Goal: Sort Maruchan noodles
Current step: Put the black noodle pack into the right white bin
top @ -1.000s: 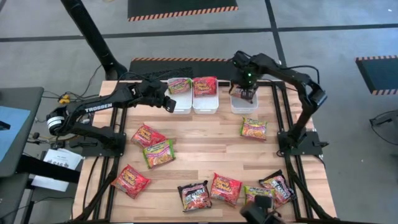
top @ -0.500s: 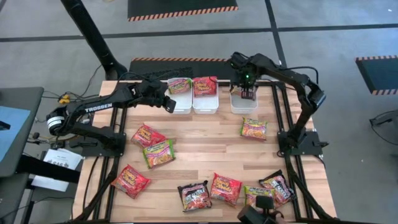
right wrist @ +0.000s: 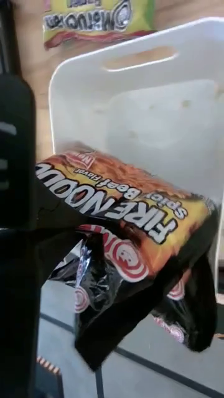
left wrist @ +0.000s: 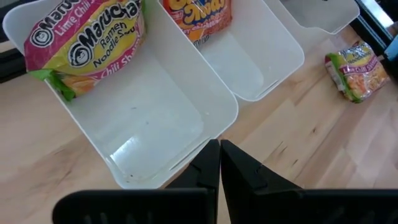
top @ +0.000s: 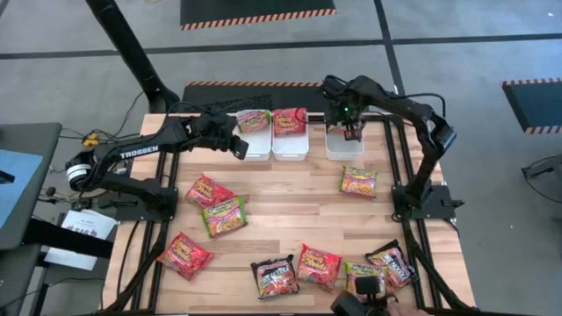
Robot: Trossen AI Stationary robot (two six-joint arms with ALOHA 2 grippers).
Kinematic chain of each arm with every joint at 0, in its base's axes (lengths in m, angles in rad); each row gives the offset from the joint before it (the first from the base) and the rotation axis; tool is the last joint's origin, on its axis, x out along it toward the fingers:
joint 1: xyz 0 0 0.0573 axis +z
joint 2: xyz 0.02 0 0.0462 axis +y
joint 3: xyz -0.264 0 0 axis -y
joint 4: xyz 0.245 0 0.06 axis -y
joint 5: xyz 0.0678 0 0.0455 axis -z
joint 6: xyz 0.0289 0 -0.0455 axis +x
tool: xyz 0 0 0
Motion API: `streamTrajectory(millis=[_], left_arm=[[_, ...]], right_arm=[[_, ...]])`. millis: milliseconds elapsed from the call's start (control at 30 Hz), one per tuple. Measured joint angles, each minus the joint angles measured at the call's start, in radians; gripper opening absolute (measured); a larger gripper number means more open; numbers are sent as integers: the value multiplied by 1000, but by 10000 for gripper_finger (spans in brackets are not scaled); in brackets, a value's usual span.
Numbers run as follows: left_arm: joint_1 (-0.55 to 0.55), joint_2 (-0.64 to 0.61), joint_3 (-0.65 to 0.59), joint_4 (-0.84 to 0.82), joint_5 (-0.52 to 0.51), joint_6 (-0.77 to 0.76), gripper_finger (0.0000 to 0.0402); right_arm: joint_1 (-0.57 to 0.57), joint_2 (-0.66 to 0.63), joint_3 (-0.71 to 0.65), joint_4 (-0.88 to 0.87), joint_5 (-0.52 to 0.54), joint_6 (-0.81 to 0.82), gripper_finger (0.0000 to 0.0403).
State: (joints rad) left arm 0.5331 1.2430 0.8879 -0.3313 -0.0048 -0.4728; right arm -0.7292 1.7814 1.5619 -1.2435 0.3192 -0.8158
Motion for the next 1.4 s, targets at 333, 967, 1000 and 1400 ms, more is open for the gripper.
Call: streamTrajectory(millis=[333, 967, 1000, 1400], left_arm=[[0, 0, 0, 0, 26, 3, 0], [0, 0, 0, 0, 46, 3, 0], [0, 0, 0, 0, 46, 3, 0], [0, 0, 0, 0, 47, 2, 0]], right_arm=[[2, 120, 1, -1, 54, 100, 11], [35, 95, 1, 62, 54, 163, 106], [35, 95, 1, 62, 63, 164, 114], [42, 95, 28, 30, 154, 241, 195]])
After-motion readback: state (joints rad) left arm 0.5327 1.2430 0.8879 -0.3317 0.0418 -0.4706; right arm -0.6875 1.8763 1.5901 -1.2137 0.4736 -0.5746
